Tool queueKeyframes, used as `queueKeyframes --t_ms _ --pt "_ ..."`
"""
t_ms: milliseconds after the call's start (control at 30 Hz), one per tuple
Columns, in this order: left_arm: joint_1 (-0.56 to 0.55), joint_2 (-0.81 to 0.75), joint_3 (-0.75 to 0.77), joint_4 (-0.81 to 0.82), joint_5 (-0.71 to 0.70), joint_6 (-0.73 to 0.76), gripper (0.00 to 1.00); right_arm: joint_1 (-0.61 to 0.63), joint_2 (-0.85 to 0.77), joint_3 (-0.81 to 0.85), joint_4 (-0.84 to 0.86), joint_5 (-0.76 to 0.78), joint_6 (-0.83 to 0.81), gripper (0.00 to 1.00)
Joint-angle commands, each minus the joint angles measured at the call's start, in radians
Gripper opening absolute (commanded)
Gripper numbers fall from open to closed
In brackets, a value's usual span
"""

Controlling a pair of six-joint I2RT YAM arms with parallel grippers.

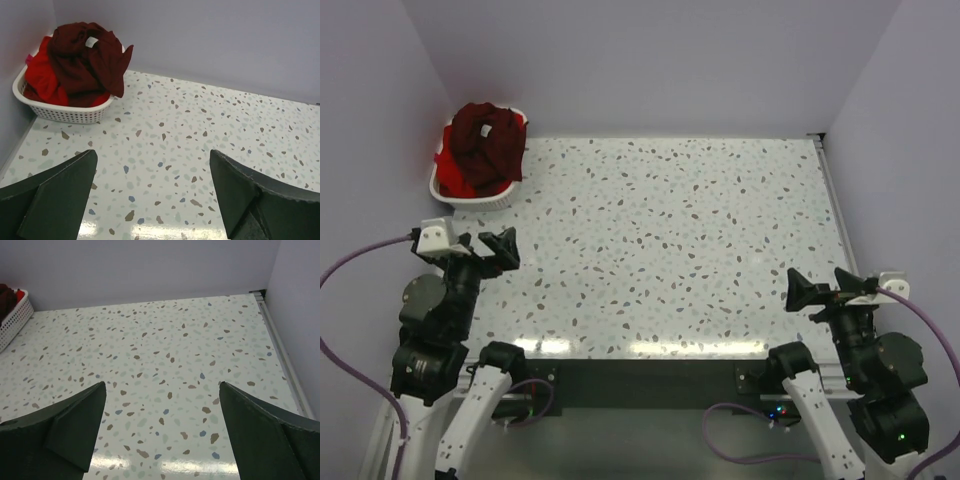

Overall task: Fold and stack the t-shirts
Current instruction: Grab the tshirt from the pile

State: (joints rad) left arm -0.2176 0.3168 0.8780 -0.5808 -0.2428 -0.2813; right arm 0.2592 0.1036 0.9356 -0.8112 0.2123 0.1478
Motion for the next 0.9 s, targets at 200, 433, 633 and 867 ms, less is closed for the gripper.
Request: queueKeyframes --t_ms 200,433,633,867 --pt "-0.002 0.478 0.044 0.222 -0.093 -0.082 1.0 0.034 0.027 -0.095 0.135 -0.096 0.078 0.99" --pt "0.068 0.925 0.306 0.3 -0.185 -0.021 1.0 0.061 0.073 -0.135 0.188 -0.177 0.093 0.99" --pt "0.168 1.267 0.593 0.331 -0.231 0.005 1.0 0.083 0.123 -0.152 0.219 -0.209 0.117 0.99" --pt "0.218 1.618 0.878 0.337 -0.251 -0.021 1.0 0.083 0.201 -0.158 0.219 -0.27 0.139 0.99"
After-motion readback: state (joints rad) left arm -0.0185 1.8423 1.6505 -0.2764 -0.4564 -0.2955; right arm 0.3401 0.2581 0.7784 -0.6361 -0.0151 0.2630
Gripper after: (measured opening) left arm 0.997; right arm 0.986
